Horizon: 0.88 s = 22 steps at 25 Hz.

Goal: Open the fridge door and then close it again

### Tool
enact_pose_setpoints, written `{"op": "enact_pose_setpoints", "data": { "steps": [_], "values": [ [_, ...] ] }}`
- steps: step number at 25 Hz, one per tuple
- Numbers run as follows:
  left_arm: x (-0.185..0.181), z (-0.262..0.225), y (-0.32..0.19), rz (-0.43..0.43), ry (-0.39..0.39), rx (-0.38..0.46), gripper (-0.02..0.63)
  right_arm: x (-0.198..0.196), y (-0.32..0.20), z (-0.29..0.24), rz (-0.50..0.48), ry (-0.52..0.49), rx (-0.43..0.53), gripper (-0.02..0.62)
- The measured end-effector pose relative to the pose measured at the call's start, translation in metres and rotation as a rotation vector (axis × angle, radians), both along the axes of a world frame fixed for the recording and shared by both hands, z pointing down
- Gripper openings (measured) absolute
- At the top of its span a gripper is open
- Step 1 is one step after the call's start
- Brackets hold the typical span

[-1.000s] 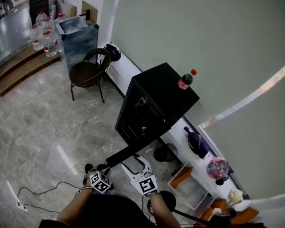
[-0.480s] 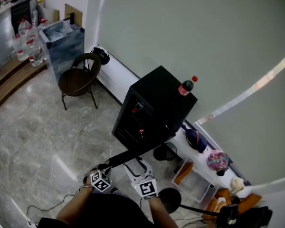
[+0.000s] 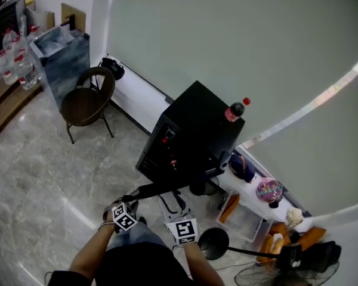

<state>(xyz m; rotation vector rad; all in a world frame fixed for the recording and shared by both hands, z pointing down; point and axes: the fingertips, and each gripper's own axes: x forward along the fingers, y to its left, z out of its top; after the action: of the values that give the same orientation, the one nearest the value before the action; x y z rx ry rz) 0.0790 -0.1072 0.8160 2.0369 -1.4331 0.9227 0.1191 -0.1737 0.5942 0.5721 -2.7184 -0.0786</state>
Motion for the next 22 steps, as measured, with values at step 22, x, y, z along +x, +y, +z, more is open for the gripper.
{"op": "enact_pose_setpoints", "data": {
  "steps": [22],
  "values": [
    [-0.115,0.004,-0.128,0.066,-0.034,-0.041,0.060,-0.099,-0.100,-0.001,0.074,0.029,0.037,0.185]
  ]
}}
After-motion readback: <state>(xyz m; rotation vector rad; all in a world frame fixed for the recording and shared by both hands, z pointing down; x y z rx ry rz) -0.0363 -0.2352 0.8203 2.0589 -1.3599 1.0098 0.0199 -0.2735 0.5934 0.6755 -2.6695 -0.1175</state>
